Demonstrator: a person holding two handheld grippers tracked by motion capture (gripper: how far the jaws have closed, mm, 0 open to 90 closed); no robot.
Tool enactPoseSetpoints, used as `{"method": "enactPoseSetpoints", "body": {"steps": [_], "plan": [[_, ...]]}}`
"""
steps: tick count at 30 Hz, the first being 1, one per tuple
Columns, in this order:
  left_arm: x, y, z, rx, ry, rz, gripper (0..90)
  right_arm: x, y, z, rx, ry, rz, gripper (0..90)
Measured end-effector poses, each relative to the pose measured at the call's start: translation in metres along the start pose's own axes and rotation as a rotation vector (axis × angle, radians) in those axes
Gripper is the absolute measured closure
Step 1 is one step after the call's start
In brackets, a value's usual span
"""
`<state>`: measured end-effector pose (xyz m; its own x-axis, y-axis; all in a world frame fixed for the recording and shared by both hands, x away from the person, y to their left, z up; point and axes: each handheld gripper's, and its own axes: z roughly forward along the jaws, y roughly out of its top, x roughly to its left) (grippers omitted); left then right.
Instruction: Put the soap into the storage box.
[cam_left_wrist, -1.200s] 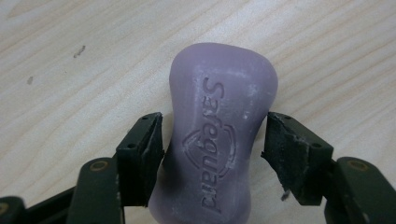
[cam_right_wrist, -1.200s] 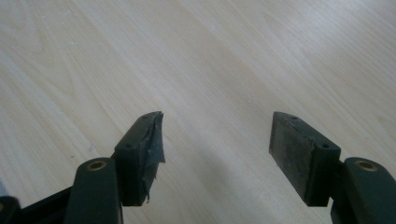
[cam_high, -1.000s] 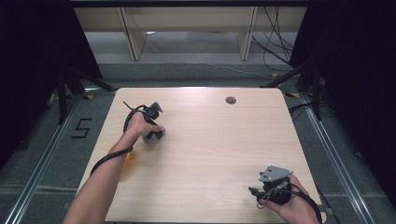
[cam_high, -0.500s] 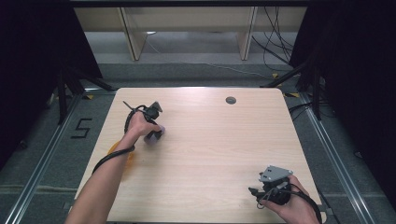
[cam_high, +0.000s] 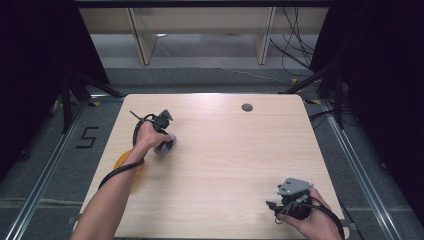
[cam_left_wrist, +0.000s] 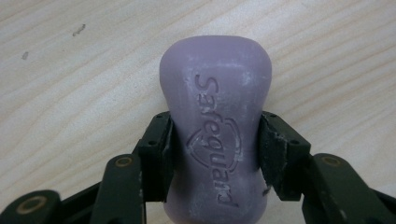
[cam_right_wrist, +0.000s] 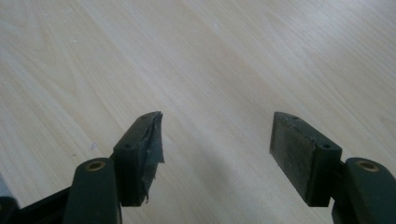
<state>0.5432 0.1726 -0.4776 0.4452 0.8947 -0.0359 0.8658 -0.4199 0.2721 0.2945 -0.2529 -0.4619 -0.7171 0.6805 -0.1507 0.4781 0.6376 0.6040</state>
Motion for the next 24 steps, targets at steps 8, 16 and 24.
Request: {"method": "enactPoseSetpoints", "body": {"steps": [8,16,24], "plan": [[0.0028,-0.0020,-0.0007,-0.018,-0.012,0.032,49.4,0.0001,0.0000,-0.0001,-0.001,0.001,-0.001,35.0],[-0.0030,-0.0056,-0.0033,-0.040,-0.026,-0.049,49.5,0.0011,0.0000,-0.0003,0.003,0.004,0.010,35.0],[-0.0019,-0.0062,-0.0086,-0.065,-0.031,-0.046,49.4,0.0010,0.0001,-0.0006,-0.001,0.003,0.005,35.0]]}}
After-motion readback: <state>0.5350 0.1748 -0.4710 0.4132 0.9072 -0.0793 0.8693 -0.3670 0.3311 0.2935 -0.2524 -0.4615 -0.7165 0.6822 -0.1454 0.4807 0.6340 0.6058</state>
